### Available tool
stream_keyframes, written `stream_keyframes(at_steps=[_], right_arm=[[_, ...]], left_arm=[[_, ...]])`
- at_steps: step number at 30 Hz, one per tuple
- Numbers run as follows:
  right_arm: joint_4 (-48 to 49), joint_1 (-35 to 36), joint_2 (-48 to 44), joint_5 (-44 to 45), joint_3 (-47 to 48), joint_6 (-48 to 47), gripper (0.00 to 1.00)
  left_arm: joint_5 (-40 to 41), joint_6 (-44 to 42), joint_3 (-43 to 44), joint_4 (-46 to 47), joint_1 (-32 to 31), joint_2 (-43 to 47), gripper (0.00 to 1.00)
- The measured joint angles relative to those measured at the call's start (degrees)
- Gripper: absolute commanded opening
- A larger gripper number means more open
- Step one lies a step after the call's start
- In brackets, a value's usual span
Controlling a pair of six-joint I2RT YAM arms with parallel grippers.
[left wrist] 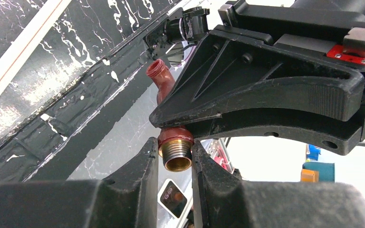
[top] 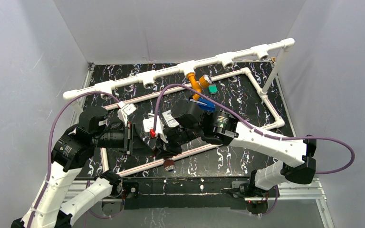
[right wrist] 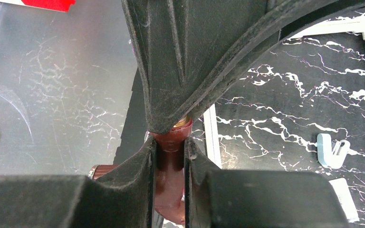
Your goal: Install the water faucets
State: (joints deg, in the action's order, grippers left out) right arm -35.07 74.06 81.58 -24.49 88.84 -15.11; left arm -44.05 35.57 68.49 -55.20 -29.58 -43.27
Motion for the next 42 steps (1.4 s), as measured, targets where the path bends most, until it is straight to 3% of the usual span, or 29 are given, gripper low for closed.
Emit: stream_keyframes(at_steps=[7,14,26,42], right_arm=[[0.96,0.22,-1.7,0.81,-0.83,0.94,0.49],[6.43,0.37,-6.75,3.19,-4.39,1.62,0.66],[10.47,0.37,-19.26,6.47,-10.16,1.57,0.71],[11.41,0.37,-32.98,9.79,-20.09,-11.17,0.73]], left_arm=[[-1.18,3.06,-1.31,3.17,0.0,0.98,0.0],[-3.96,7.87,-3.17,8.48,-0.02,2.08,0.0],[-3.96,15.52,-10.36,16.22,-0.02,5.97,0.0],[-3.5,37.75,-18.56,42.38,-0.02,9.73,0.0]])
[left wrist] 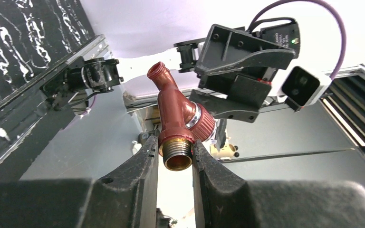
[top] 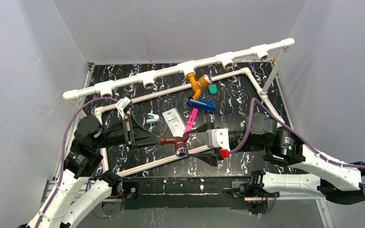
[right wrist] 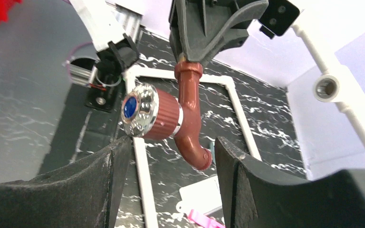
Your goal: Install the water faucets
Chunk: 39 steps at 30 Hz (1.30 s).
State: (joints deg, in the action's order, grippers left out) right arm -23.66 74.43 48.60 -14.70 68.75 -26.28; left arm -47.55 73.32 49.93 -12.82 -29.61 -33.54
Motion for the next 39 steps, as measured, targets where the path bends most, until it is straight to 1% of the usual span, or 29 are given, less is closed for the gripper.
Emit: stream_keyframes(at_steps=[7,13,24,29,31,32,36,39], right_arm=[[0.96,0.0,-0.96,3.91,-1.99,-7.48,0.73],[3.87,0.0,-0.42,5.33,-3.06,-11.93,0.68],[7.91,0.0,1.64,5.57,-3.72,-16.35,0.6],[8.81,0.0,1.66,5.53,-3.72,-17.68,0.52],[8.83,0.0,1.66,5.53,-3.72,-17.94,0.46],[8.83,0.0,1.75,5.49,-3.72,-18.29,0.34],[8.17,0.0,1.84,4.68,-3.72,-19.69,0.01],[7.15,0.22,1.75,4.11,-3.69,-20.52,0.01]], left_arm=[[-0.63,8.66,-2.54,10.56,0.0,-0.07,0.0],[-1.42,12.87,-2.71,16.17,0.0,-0.15,0.0],[-1.64,14.91,-4.48,17.99,0.0,-0.13,0.0],[-1.64,15.3,-4.74,18.05,0.0,-0.11,0.0],[-1.64,15.52,-5.01,18.64,0.0,-0.11,0.0],[-1.64,15.82,-5.22,18.91,0.0,-0.11,0.0],[-1.55,16.96,-5.25,18.84,0.04,-0.11,0.0],[-1.55,17.42,-5.33,18.56,0.13,-0.11,0.0]])
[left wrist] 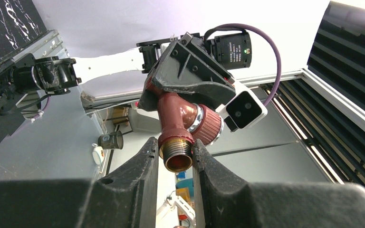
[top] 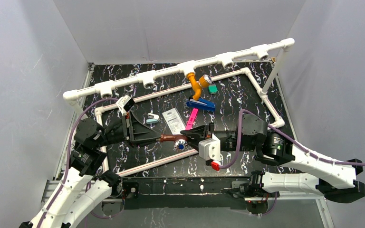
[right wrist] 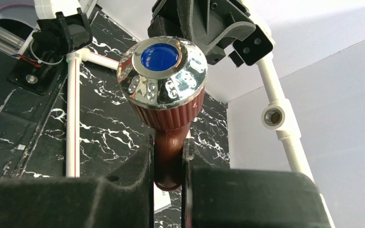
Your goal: Install the water faucets
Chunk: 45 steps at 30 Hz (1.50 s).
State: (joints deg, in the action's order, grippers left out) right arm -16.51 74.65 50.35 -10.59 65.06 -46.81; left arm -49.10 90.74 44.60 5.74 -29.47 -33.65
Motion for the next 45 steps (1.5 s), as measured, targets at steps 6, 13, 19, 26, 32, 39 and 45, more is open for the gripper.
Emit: stream_keyframes(at_steps=[6,13,19,26,32,39,45], right_arm=[[0.02,0.0,0.0,-0.07,0.07,0.15,0.01],[-0.52,0.0,0.92,0.09,0.15,3.78,0.01],[-2.6,0.0,1.46,0.37,2.32,9.68,0.01],[-3.02,0.0,4.13,1.07,5.62,21.49,0.01],[-3.1,0.0,9.14,0.22,8.31,31.65,0.01],[-3.02,-0.33,13.09,-3.04,12.41,41.57,0.01],[-2.95,-5.64,16.72,-11.98,17.7,50.56,0.01]], left_arm=[[0.0,-0.31,-0.02,-0.04,0.0,0.0,0.45],[0.44,-8.35,2.69,-7.76,-0.13,-0.68,0.73],[2.38,-19.39,9.57,-18.21,-0.13,-1.92,0.74],[4.46,-31.82,14.21,-26.71,-0.13,-0.55,0.73],[6.69,-41.79,17.03,-33.73,-0.13,0.35,0.73],[7.45,-47.74,17.75,-37.09,-0.13,1.05,0.73],[7.98,-49.29,19.8,-37.29,-0.13,1.27,0.73]])
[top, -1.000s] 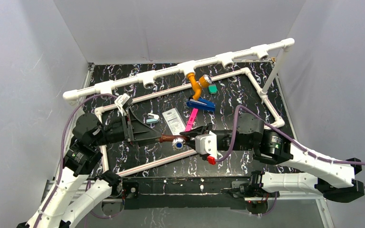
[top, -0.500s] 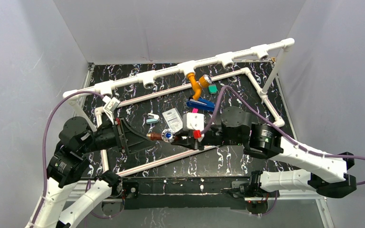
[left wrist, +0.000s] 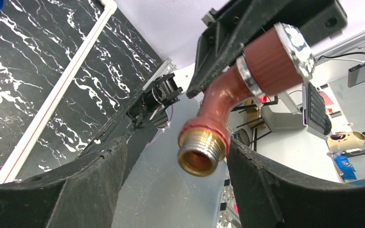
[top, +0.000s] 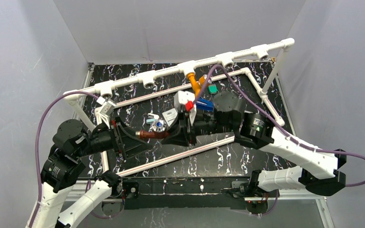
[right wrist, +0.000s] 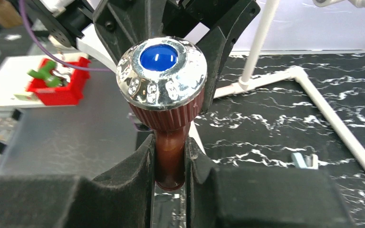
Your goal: Install the water faucets
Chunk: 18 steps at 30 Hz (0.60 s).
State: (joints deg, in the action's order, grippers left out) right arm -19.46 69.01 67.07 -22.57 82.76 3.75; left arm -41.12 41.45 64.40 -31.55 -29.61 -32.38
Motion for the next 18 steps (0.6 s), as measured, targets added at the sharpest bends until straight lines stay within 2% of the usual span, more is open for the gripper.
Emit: stream_keyframes(at_steps=[4,6,12,18], right_arm=[[1.84,-8.68,2.21,-9.38,0.74,7.23,0.01],[2.86,-10.78,2.91,-12.31,0.72,9.99,0.01],[6.12,-11.15,3.87,-19.8,0.61,15.98,0.01],[9.6,-11.15,3.8,-22.58,-0.81,19.5,0.01]], left_arm=[[0.15,-0.13,1.84,0.83,0.0,0.31,0.72],[0.42,-0.15,2.58,1.49,0.0,0.63,0.72],[2.51,-0.15,3.72,2.58,0.0,1.38,0.71],[5.27,-0.07,3.69,3.3,0.0,1.38,0.7]])
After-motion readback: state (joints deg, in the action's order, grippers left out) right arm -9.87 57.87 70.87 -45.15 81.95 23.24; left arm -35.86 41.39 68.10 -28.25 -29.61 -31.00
